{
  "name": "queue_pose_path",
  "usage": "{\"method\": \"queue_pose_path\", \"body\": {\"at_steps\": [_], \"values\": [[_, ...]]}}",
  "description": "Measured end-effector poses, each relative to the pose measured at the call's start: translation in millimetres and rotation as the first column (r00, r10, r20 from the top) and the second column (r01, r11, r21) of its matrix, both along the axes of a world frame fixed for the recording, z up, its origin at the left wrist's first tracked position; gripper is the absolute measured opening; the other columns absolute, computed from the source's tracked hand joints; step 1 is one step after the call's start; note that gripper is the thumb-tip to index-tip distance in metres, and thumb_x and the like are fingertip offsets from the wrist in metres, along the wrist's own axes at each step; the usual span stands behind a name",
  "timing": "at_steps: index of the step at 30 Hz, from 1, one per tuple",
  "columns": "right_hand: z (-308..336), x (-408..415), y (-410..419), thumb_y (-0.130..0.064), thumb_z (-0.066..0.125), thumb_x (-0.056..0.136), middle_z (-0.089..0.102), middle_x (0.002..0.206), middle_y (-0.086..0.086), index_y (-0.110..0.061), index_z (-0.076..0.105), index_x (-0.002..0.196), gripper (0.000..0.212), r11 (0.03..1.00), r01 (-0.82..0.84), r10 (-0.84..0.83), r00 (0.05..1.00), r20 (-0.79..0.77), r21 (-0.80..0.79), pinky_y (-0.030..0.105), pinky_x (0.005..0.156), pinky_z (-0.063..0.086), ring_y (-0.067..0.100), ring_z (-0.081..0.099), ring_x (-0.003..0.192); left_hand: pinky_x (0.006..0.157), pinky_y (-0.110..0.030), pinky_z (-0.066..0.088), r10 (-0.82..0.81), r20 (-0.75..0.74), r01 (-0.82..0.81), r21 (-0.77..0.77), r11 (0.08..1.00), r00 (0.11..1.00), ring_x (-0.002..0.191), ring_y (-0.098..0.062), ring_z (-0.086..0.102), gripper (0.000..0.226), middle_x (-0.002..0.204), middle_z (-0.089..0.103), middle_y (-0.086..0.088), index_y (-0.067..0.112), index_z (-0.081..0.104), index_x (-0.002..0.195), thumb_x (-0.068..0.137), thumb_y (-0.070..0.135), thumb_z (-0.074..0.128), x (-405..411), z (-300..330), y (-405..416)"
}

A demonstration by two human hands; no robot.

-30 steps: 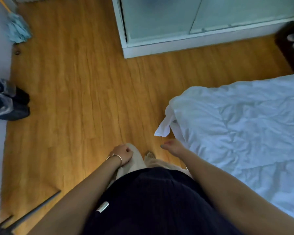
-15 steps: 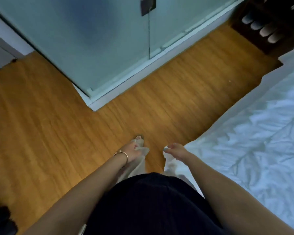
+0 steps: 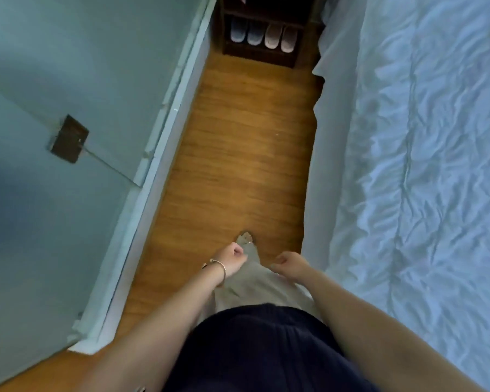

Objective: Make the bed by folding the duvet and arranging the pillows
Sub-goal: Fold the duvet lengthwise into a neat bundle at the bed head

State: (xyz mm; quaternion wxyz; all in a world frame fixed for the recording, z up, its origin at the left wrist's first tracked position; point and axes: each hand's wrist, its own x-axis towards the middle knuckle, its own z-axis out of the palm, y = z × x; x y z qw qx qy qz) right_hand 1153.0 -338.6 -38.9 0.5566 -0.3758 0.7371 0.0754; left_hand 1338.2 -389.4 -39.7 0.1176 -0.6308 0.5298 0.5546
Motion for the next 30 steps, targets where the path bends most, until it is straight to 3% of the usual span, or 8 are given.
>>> {"method": "queue_pose_path", "body": {"at_steps": [4,10,12,15,20,24,27,30], "values": [[8,-46,-66,-0.037,0.064,0.089,0.059,0.125,0.006,-0.011,0.058,0.127,0.047,0.961,0.248,-0.256,0.965,-0.056,-0.12,0.034,0.098,0.046,0.025,0.056,0.116,0.089,-0.027,0.045,-0.288,0.003,0.287,-0.082,0.954,0.958,0.104,-0.017,0.058,0.03,0.117,0.06,0.005,0.023,0.054,0.119,0.091,0.034,0.054,-53,12,-91],[12,-84,-114,-0.039,0.063,0.09,0.058,0.13,0.005,-0.016,0.055,0.131,0.048,0.789,0.592,-0.61,0.785,-0.107,-0.164,0.033,0.098,0.047,0.023,0.057,0.116,0.088,-0.029,0.045,-0.577,-0.081,0.557,-0.183,0.81,0.813,0.103,-0.019,0.057,0.039,0.118,0.058,-0.001,0.017,0.049,0.129,0.094,0.032,0.054,-148,35,-193],[10,-84,-122,-0.038,0.063,0.09,0.058,0.129,0.006,-0.016,0.053,0.133,0.048,0.666,0.729,-0.745,0.659,-0.102,-0.158,0.034,0.098,0.048,0.023,0.058,0.114,0.091,-0.032,0.047,-0.703,-0.09,0.68,-0.193,0.707,0.705,0.105,-0.02,0.058,0.043,0.119,0.058,-0.002,0.02,0.045,0.134,0.094,0.031,0.054,-177,35,-215],[10,-80,-130,-0.033,0.064,0.091,0.056,0.134,0.008,-0.014,0.047,0.137,0.053,0.404,0.891,-0.915,0.393,-0.095,-0.205,0.034,0.099,0.044,0.026,0.056,0.119,0.098,-0.037,0.045,-0.871,-0.096,0.84,-0.231,0.491,0.482,0.113,-0.024,0.056,0.053,0.128,0.055,-0.004,0.025,0.036,0.143,0.094,0.029,0.054,-221,38,-244],[23,-60,-129,-0.033,0.066,0.089,0.047,0.143,0.009,-0.02,0.035,0.146,0.066,0.028,0.96,-0.993,-0.005,-0.116,-0.278,0.032,0.095,0.044,0.026,0.051,0.124,0.1,-0.039,0.044,-0.982,-0.151,0.927,-0.338,0.161,0.116,0.121,-0.026,0.051,0.062,0.141,0.042,-0.005,0.033,0.023,0.148,0.093,0.026,0.053,-273,55,-240],[29,-43,-114,-0.032,0.068,0.088,0.042,0.146,0.009,-0.024,0.037,0.146,0.066,-0.137,0.932,-0.977,-0.182,-0.107,-0.335,0.043,0.106,0.041,0.028,0.044,0.131,0.108,-0.043,0.036,-0.975,-0.178,0.91,-0.412,-0.046,-0.13,0.132,-0.026,0.04,0.06,0.148,0.033,-0.005,0.032,0.027,0.147,0.094,0.024,0.054,-287,52,-210],[27,-33,-76,-0.032,0.067,0.088,0.042,0.145,0.008,-0.024,0.04,0.144,0.063,-0.193,0.922,-0.958,-0.251,-0.139,-0.336,0.041,0.109,0.037,0.027,0.041,0.133,0.11,-0.039,0.028,-0.962,-0.137,0.879,-0.452,-0.152,-0.236,0.133,-0.028,0.035,0.058,0.146,0.036,-0.005,0.027,0.032,0.146,0.092,0.026,0.056,-287,41,-174],[18,-29,-23,-0.033,0.064,0.089,0.043,0.142,0.012,-0.024,0.043,0.142,0.058,-0.281,0.895,-0.912,-0.361,-0.194,-0.346,0.037,0.109,0.033,0.031,0.038,0.133,0.106,-0.039,0.031,-0.937,-0.137,0.838,-0.501,-0.215,-0.322,0.128,-0.026,0.036,0.05,0.137,0.043,0.0,0.029,0.044,0.136,0.089,0.03,0.06,-285,24,-128]]}}
